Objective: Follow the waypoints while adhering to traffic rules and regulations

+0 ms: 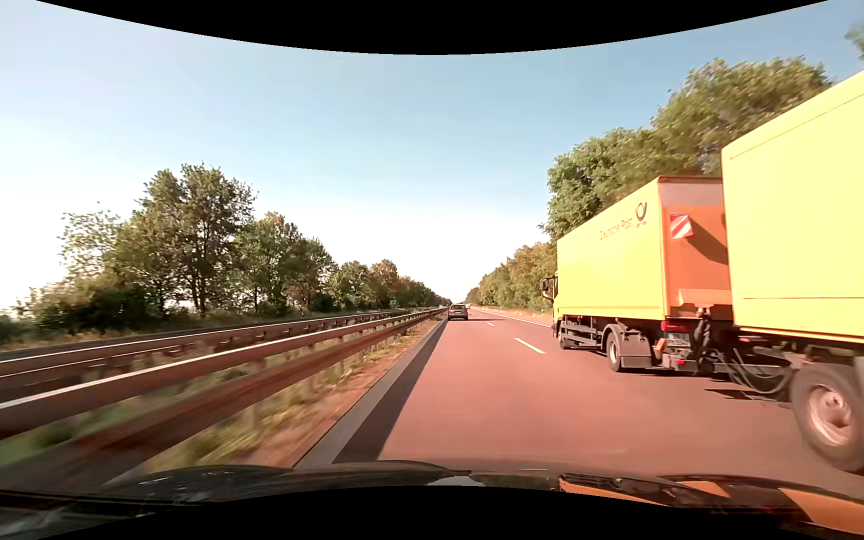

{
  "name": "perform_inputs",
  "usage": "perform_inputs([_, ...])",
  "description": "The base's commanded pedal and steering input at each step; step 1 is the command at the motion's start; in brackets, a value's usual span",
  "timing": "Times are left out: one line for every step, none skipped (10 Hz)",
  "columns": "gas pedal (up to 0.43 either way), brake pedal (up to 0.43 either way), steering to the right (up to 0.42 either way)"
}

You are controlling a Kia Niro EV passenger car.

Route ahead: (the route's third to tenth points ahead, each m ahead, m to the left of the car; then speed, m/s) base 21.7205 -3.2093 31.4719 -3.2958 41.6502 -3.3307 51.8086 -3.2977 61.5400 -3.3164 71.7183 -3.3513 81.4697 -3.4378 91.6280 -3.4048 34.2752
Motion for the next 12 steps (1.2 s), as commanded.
perform_inputs([0.409,0.006,-0.003])
perform_inputs([0.409,0.006,-0.002])
perform_inputs([0.409,0.006,-0.001])
perform_inputs([0.409,0.006,-0.001])
perform_inputs([0.409,0.006,-0.001])
perform_inputs([0.409,0.006,-0.001])
perform_inputs([0.409,0.006,-0.001])
perform_inputs([0.409,0.006,-0.001])
perform_inputs([0.409,0.006,0.000])
perform_inputs([0.409,0.000,0.000])
perform_inputs([0.390,0.006,0.000])
perform_inputs([0.370,0.006,0.000])
